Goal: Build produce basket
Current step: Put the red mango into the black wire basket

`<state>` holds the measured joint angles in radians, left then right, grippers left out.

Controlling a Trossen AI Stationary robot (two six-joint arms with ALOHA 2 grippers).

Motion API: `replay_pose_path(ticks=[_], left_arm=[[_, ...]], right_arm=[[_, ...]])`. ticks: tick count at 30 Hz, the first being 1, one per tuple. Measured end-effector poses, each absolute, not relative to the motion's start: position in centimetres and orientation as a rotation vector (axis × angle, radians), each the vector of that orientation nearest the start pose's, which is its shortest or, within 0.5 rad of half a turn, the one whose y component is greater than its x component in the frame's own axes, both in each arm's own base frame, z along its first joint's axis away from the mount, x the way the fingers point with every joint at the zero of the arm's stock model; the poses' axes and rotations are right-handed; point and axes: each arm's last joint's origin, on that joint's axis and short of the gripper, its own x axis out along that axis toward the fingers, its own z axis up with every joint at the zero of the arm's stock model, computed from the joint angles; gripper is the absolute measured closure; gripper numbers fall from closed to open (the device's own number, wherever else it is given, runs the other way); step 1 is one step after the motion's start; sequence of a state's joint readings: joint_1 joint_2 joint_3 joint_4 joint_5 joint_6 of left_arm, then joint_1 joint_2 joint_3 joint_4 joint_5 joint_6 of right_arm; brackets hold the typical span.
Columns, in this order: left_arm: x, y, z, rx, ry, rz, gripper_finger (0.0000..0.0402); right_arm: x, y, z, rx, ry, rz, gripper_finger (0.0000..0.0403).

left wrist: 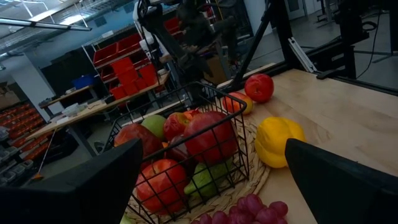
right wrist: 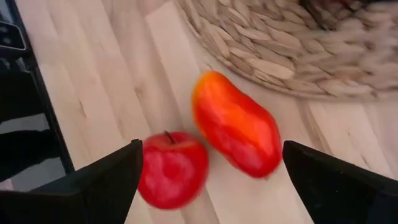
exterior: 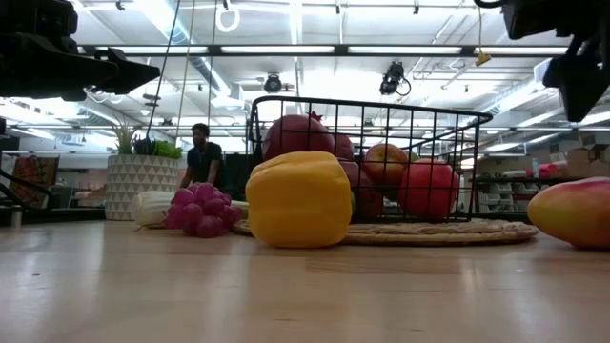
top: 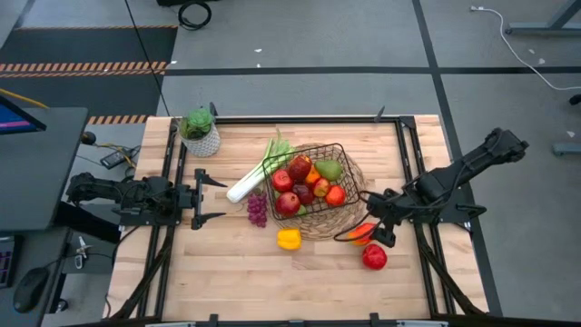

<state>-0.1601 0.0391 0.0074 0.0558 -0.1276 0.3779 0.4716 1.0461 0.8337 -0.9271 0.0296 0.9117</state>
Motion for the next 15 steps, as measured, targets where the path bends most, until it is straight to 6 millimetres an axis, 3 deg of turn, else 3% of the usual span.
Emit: replay_pose_path(ticks=[5,15], left_arm=[[9.9,-1.2,16.8,0.374,-0.030,-0.028,0.0002],[9.9,-1.2,16.8,0.374,-0.030,-0.028,0.0002]], right_arm=[[16.8,9.2,24.0,0.537,1.187,-0.065,0.0015],[15.1,8.9,22.3,0.498,1.209,-0.112,0.0015]])
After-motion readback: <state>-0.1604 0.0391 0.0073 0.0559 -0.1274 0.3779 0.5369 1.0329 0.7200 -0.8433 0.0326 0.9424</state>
